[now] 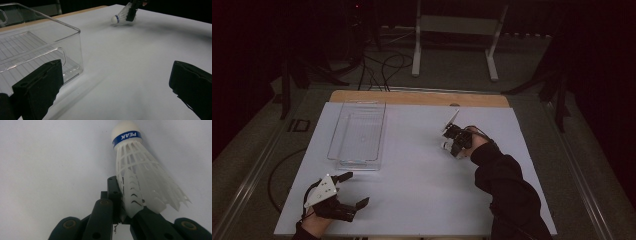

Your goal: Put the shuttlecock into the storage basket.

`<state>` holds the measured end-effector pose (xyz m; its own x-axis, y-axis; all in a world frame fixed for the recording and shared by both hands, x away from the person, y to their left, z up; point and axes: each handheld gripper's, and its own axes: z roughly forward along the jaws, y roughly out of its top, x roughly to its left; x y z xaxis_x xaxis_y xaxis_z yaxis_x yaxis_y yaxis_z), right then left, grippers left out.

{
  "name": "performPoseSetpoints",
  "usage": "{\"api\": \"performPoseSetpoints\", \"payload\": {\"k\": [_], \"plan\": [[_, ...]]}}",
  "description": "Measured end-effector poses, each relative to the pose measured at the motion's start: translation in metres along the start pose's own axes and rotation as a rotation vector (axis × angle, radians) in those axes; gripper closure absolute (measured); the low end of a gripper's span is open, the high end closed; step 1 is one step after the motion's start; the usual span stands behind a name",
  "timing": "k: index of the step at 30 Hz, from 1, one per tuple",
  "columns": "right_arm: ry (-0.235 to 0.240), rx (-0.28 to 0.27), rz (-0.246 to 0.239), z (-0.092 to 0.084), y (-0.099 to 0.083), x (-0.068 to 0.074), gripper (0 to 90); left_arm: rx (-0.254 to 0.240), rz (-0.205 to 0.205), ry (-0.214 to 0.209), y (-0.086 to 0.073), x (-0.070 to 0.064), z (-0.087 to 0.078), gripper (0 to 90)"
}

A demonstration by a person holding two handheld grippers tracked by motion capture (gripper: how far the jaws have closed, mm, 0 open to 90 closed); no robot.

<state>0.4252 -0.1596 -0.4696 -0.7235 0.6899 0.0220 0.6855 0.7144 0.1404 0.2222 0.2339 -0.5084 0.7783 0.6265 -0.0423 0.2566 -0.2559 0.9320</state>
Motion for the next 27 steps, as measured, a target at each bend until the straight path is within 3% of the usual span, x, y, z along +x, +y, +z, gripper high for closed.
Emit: {"api": "performPoseSetpoints", "payload": {"k": [16,27], "plan": [[-0.014,0.004,-0.096,-0.012,-0.017,0.007,90.0,0.001,0.001,0.001,0.0,0.0,0.0,0.0],[0.059,0.017,-0.2,-0.018,-0.03,0.015,90.0,0.006,0.003,-0.002,0.0,-0.001,0.001,0.0]]}}
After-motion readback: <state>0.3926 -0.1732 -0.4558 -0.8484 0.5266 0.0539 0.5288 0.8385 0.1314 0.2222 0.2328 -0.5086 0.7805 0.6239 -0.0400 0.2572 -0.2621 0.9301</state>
